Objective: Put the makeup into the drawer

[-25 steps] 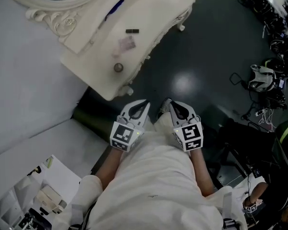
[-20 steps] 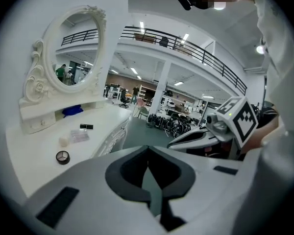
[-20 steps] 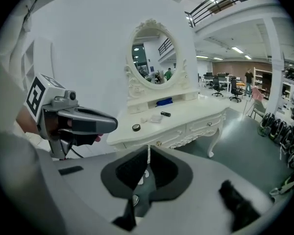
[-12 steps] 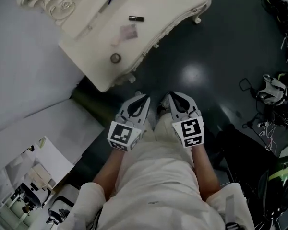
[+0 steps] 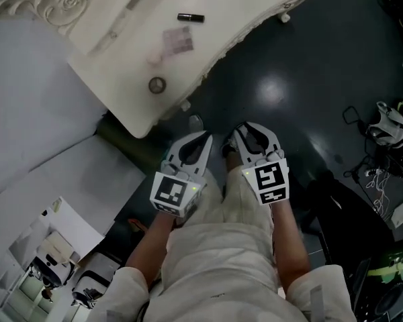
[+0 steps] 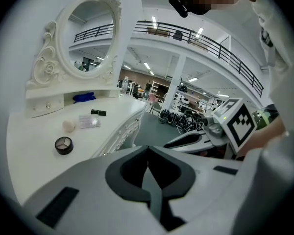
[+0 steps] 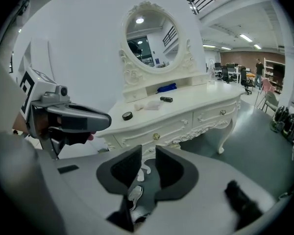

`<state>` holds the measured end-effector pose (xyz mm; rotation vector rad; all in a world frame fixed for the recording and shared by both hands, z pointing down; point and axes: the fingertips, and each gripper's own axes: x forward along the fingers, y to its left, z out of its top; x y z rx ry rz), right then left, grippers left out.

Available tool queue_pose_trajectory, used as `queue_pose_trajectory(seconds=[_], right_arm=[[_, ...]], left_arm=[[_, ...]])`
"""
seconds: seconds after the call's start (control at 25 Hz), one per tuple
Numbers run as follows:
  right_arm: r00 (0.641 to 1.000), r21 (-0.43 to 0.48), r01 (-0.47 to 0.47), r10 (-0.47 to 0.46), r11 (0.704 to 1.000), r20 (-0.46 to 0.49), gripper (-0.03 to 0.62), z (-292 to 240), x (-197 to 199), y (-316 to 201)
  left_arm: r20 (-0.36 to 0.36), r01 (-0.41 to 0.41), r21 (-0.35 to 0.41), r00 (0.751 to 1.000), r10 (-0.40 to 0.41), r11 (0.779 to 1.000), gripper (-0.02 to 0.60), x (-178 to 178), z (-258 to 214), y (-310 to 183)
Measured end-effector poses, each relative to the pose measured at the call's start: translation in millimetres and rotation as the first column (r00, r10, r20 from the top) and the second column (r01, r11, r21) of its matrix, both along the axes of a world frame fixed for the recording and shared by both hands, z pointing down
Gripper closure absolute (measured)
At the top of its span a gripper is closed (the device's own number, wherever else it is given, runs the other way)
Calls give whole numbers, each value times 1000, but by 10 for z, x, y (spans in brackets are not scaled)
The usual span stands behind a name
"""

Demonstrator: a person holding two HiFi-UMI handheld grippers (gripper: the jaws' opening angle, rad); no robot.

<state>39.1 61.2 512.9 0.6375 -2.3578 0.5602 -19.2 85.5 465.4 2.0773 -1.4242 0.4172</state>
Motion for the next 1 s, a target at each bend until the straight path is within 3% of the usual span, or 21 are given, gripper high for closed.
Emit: queue_pose_trajectory(seconds=[0.16,1.0], right_arm=[[1000,6,-9,9,1000,-9,505,207,-198,-143],[983,162,137,-114,977,-144,398,1342,-1269,-647]], left_arm=[[-8,7,0,1000,-7,1000,571,-181,103,-102],[-9,-81,-33,997,81,996,571,-765,649,-269]])
